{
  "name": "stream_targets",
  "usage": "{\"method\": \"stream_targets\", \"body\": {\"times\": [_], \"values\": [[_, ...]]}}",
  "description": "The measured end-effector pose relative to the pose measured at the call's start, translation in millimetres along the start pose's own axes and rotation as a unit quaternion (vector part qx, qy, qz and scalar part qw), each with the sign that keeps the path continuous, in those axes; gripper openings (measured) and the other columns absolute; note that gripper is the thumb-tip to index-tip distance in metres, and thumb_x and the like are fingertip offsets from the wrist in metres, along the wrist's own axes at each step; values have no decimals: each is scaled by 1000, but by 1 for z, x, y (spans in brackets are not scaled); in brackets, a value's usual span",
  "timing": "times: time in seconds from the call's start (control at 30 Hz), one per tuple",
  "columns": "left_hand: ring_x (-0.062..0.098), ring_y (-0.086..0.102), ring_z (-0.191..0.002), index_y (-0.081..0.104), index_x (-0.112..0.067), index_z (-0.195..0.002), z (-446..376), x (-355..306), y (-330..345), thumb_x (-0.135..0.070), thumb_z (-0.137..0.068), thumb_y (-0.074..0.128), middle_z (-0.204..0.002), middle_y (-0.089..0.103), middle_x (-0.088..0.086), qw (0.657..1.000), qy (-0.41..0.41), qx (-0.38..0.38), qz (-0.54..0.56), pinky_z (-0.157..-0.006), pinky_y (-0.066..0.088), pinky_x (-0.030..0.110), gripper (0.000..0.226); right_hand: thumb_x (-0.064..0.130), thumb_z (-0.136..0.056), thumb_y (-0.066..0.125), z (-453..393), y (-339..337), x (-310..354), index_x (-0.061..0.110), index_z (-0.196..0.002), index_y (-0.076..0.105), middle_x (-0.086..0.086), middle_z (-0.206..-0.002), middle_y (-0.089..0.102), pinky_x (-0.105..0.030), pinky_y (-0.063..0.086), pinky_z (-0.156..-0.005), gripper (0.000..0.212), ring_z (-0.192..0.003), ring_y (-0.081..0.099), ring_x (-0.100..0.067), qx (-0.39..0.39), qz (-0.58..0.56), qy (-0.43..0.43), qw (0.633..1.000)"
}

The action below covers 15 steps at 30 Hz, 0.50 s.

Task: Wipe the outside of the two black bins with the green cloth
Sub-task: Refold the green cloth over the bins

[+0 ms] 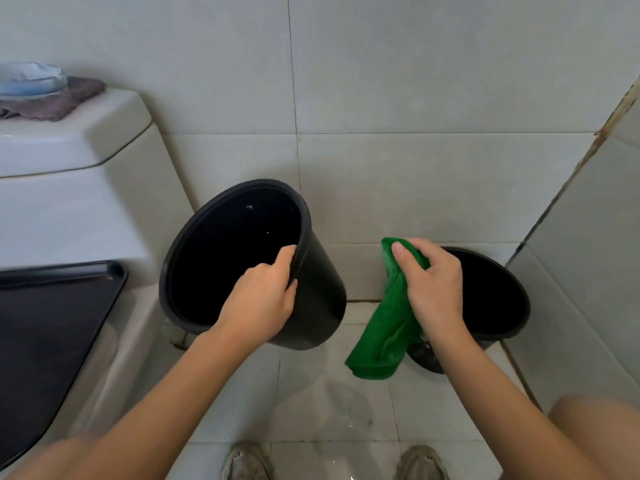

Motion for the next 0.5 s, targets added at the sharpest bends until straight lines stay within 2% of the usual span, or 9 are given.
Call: {"method": "stream_targets", "body": {"times": [0.1,0.2,0.37,0.43,0.5], "values": [[16,64,-69,35,-18,-138,-10,6,29,-19,-99,49,-86,66,2,998,-10,31,-59,-65,58,36,42,19,-91,64,0,3,-2,34,-76,68,8,-74,69,-32,53,-68,22,-71,64,-7,10,-54,30,998],[18,64,-67,35,-15,-136,-20,13,64,-14,-99,47,-84,66,2,991,-16,64,-116,-62,57,35,39,19,-91,64,-1,2,-7,35,-76,68,8,-74,69,-33,53,-70,23,-73,65,-11,16,-59,37,997],[26,66,-75,37,-9,-132,-34,25,127,-4,-94,41,-88,68,8,976,-33,124,-175,-66,56,37,38,17,-91,65,0,-5,-12,34,-78,67,15,-75,68,-20,47,-70,21,-73,63,1,33,-34,15,999],[25,67,-78,33,-7,-136,-36,32,153,-2,-94,40,-92,68,8,971,-39,146,-184,-68,55,36,43,17,-90,65,-1,-8,-15,30,-80,68,15,-76,68,-17,46,-68,17,-73,62,2,34,-30,7,999],[24,67,-79,32,-7,-137,-36,37,176,-3,-94,40,-92,67,7,969,-44,160,-182,-69,56,36,44,18,-90,66,-2,-11,-16,22,-85,71,12,-76,69,-21,48,-69,9,-73,63,-1,31,-37,7,999]]}}
Point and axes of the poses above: each hand's wrist, its own z-axis away from the middle knuckle, its own y-axis out of the palm, x = y × z, the point moved 6 cm from there along -z, towards the middle knuckle
